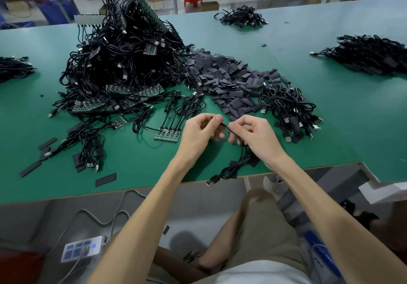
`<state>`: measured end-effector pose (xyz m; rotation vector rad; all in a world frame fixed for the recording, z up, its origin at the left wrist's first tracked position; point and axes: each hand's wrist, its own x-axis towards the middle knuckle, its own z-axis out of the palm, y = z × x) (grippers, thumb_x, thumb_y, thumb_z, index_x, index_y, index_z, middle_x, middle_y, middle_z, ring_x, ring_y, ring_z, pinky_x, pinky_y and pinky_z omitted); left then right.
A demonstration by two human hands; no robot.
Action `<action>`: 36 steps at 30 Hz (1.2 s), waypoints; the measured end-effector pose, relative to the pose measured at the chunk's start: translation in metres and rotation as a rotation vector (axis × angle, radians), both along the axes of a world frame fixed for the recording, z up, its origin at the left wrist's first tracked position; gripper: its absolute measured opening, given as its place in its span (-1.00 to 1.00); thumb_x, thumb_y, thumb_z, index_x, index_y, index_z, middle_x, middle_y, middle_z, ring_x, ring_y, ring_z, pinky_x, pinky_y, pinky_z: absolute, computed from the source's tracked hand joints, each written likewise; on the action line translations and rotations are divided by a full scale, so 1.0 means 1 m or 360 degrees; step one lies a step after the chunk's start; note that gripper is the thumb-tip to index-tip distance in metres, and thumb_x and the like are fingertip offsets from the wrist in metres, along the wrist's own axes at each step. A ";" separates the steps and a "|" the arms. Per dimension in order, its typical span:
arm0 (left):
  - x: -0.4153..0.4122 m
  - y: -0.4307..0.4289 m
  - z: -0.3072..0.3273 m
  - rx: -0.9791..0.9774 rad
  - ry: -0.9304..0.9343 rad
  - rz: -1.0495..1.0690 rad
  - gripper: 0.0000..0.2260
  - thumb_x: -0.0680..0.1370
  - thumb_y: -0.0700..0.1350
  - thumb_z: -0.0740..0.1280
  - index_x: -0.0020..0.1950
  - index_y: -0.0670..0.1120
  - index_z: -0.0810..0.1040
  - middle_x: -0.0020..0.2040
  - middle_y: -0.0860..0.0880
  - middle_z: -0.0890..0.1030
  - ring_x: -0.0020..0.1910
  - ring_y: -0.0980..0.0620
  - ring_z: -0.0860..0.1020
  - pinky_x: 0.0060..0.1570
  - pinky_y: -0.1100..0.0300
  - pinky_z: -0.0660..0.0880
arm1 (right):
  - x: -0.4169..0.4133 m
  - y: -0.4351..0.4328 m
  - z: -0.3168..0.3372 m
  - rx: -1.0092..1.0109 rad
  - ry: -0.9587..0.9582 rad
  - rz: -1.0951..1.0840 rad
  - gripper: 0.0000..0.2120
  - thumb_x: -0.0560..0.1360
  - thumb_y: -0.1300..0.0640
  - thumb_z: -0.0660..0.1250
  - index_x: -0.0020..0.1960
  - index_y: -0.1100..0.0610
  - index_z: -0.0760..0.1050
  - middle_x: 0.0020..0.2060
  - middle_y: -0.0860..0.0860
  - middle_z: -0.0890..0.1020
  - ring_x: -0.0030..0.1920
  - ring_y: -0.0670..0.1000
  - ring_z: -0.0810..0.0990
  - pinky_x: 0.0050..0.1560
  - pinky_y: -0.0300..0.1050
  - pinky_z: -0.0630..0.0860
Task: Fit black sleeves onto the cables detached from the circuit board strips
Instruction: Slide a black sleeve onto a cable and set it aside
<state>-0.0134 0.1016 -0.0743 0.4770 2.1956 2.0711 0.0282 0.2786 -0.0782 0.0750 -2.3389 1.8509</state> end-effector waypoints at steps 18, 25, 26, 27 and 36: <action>-0.001 0.001 -0.002 -0.0040 0.0006 0.0121 -0.83 0.65 -0.11 0.36 0.04 -0.22 0.63 -0.35 -0.06 0.66 -0.43 0.03 0.56 -0.37 0.24 0.51 | 0.005 -0.007 0.004 0.0452 0.0077 -0.0086 -0.94 0.55 0.20 0.43 -0.01 0.09 0.67 -0.29 -0.13 0.74 -0.26 -0.21 0.67 -0.12 -0.36 0.52; -0.002 0.002 -0.002 -0.0175 0.0102 0.0071 -0.84 0.65 -0.10 0.36 0.07 -0.18 0.66 -0.24 -0.13 0.70 -0.36 -0.14 0.64 -0.26 0.05 0.59 | 0.006 -0.011 0.004 0.0630 0.0121 -0.0150 -0.93 0.57 0.15 0.39 -0.02 0.02 0.64 -0.32 -0.16 0.71 -0.27 -0.23 0.66 -0.02 -0.24 0.58; -0.002 0.002 -0.003 -0.0204 0.0115 0.0064 -0.83 0.65 -0.10 0.35 0.07 -0.17 0.66 -0.25 -0.12 0.70 -0.36 -0.13 0.64 -0.26 0.06 0.59 | 0.006 -0.011 0.004 0.0643 0.0123 -0.0150 -0.94 0.58 0.14 0.39 -0.01 0.01 0.63 -0.33 -0.16 0.71 -0.26 -0.24 0.66 0.00 -0.22 0.59; -0.003 0.002 -0.003 -0.0227 0.0127 0.0056 -0.83 0.66 -0.09 0.34 0.08 -0.17 0.66 -0.27 -0.09 0.69 -0.37 -0.09 0.63 -0.26 0.09 0.58 | 0.006 -0.011 0.004 0.0652 0.0126 -0.0150 -0.94 0.58 0.14 0.39 -0.01 0.01 0.63 -0.33 -0.16 0.71 -0.26 -0.24 0.66 0.00 -0.21 0.60; -0.001 0.002 -0.001 -0.0241 0.0124 0.0000 -0.74 0.71 -0.12 0.23 0.32 -0.17 0.59 -0.25 0.01 0.69 -0.36 0.02 0.61 -0.27 0.20 0.55 | 0.008 -0.012 0.006 0.0642 0.0143 -0.0134 -0.94 0.61 0.16 0.36 0.01 0.09 0.62 -0.31 -0.12 0.71 -0.29 -0.20 0.65 -0.16 -0.32 0.58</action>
